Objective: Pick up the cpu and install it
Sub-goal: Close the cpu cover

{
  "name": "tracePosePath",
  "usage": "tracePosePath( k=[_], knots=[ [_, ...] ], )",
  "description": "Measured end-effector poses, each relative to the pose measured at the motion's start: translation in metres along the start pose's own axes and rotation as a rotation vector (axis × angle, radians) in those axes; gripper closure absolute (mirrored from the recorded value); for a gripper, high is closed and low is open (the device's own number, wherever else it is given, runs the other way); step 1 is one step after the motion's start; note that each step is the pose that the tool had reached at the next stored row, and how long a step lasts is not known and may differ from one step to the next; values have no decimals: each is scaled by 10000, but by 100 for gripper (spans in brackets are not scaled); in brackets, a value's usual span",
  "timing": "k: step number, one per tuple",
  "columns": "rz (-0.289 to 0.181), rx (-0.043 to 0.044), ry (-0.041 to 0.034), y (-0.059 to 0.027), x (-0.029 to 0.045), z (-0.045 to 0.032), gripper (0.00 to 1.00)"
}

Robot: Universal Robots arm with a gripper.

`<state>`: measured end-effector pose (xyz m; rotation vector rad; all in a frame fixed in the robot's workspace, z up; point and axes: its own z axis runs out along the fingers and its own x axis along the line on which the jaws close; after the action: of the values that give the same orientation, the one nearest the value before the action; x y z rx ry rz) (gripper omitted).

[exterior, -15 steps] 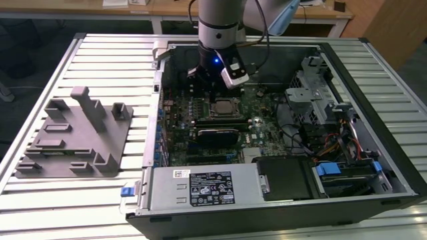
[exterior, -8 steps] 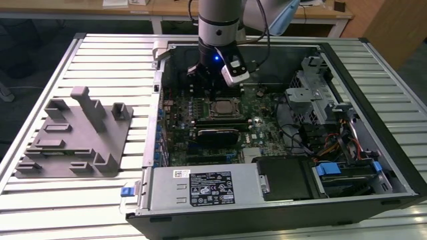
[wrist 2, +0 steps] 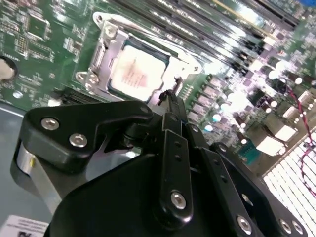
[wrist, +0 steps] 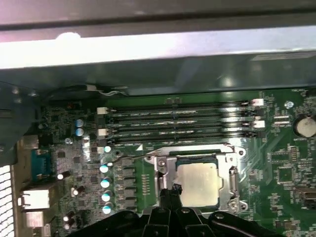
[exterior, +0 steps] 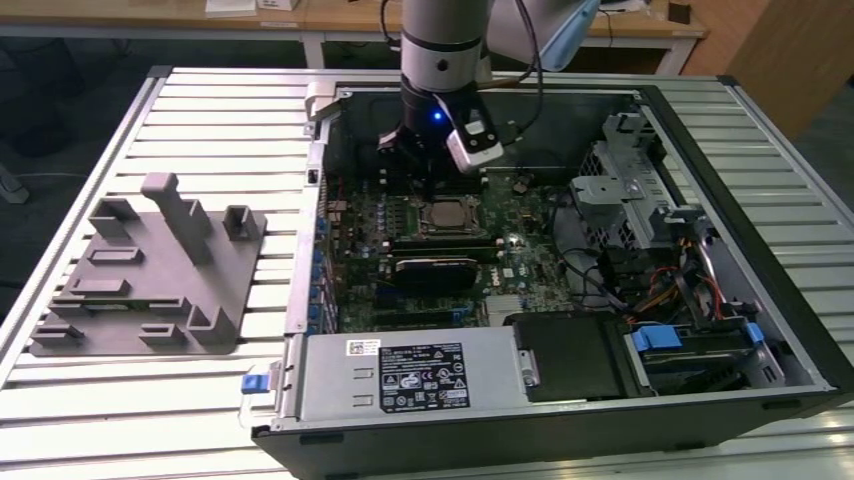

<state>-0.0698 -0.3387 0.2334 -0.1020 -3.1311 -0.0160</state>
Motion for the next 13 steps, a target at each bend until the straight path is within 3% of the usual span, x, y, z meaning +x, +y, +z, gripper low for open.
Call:
tracePosePath(
  k=[7,13],
  knots=[
    [0,0,0,13,-207,-2,89],
    [176,-6,-51,16,-234,-1,89]
  ],
)
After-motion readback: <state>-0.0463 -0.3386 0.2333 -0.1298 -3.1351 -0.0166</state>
